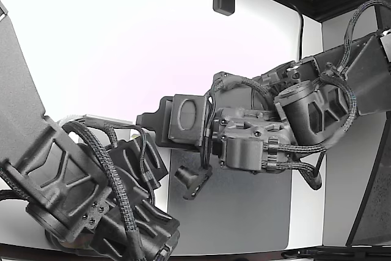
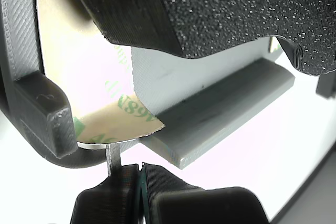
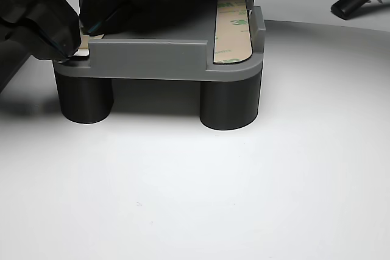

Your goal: Peel off protective film from adhesive tape.

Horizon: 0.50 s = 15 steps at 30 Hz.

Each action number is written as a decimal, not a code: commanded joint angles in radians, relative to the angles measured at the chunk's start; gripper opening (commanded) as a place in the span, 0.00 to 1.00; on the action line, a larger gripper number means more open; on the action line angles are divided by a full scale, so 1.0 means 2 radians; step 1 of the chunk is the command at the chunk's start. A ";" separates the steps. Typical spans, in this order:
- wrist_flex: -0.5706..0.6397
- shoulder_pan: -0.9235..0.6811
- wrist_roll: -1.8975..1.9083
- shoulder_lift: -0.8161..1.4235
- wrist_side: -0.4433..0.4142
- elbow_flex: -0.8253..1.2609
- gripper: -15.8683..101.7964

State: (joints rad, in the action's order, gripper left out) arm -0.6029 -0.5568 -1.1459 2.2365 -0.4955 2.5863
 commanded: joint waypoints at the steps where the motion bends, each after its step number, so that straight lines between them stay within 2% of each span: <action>1: -0.001 0.001 0.002 0.005 -0.003 -0.020 0.04; 15: -0.003 -0.010 0.008 -0.011 -0.011 -0.031 0.04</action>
State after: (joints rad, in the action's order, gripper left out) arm -0.6167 -0.5798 -1.1321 2.2013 -0.5123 2.5556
